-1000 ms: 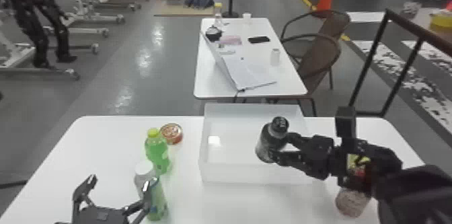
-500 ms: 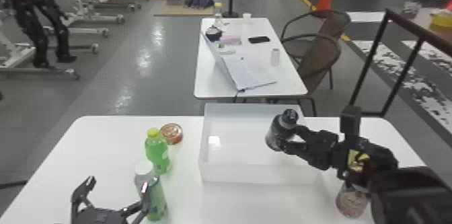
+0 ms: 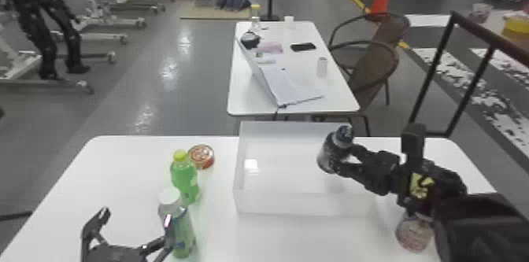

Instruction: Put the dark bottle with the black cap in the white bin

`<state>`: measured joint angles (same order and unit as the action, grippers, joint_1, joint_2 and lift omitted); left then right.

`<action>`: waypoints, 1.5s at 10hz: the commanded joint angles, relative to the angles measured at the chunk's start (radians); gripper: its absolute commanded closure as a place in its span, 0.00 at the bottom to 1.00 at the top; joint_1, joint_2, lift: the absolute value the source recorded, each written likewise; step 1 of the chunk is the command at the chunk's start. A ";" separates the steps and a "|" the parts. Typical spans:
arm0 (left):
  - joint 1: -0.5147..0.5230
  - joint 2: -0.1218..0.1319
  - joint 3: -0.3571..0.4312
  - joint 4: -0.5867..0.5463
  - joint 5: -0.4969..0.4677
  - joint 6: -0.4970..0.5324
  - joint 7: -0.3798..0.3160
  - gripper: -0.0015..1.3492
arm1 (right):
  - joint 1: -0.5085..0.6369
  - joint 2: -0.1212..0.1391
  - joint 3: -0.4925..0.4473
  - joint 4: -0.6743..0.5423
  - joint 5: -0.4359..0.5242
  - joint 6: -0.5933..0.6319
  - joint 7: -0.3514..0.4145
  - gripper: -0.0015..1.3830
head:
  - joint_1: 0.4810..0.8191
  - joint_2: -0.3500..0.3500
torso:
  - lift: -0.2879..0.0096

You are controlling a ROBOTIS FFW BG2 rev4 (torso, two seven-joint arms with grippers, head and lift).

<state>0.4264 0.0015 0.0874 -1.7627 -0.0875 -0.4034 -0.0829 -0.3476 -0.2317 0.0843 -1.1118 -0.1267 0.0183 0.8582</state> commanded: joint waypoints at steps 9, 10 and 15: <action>-0.002 -0.004 0.000 0.000 -0.006 -0.005 0.000 0.08 | 0.168 0.014 0.005 -0.592 -0.077 0.111 -0.130 0.06 | 0.20 0.50 | 0.63; -0.003 -0.004 -0.002 0.000 -0.006 -0.005 0.000 0.07 | 0.203 0.022 0.005 -0.645 -0.070 0.123 -0.134 0.06 | 0.20 0.50 | 0.63; -0.005 -0.004 0.005 0.014 -0.003 -0.034 0.002 0.07 | 0.530 0.101 -0.038 -0.674 -0.126 -0.037 -0.295 0.07 | 0.20 0.50 | 0.63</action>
<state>0.4213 0.0015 0.0923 -1.7489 -0.0906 -0.4352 -0.0812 0.1522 -0.1361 0.0511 -1.7863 -0.2494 -0.0113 0.5607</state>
